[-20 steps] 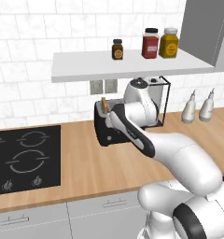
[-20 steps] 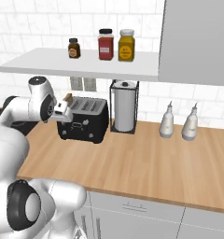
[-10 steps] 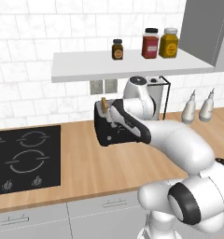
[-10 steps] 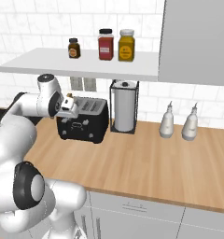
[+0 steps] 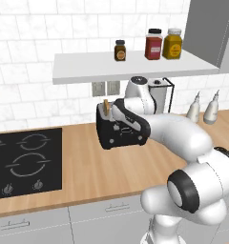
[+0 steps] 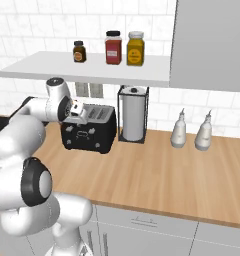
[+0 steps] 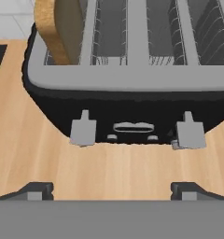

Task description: Start the toaster. Once the lever pops up, take the bread to the plate on the dining counter.

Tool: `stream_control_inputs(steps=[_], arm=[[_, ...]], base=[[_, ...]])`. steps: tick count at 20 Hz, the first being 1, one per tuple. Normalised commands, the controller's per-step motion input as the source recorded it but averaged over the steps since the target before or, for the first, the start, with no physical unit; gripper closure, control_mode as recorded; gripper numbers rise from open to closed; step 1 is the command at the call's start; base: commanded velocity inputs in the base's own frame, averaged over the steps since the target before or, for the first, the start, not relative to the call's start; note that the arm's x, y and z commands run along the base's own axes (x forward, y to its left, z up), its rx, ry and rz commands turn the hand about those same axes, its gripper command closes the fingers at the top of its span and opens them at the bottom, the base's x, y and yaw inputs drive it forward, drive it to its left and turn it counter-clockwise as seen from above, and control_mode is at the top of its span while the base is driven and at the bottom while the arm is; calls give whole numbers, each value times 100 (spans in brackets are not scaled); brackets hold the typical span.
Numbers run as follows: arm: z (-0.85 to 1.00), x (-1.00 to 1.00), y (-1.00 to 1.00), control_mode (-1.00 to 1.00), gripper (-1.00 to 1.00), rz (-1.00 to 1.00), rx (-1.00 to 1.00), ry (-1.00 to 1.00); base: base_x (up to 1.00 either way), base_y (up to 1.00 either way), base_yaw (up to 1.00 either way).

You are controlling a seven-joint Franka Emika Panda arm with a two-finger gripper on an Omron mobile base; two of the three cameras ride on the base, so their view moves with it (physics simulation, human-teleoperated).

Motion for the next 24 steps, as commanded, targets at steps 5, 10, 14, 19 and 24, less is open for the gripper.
stream_control_inputs(steps=[5,10,14,19,24], arm=[[-26,19,0,-100,-100,-1,0,0],[-26,16,0,-100,-100,-1,0,0],[-1,17,0,-100,-100,-4,0,0],[-6,15,0,-100,-100,-3,0,-1],[-14,0,0,-100,-100,0,0,-10]], base=[[0,0,0],[0,0,0],[0,0,0],[0,0,0],[0,0,0]])
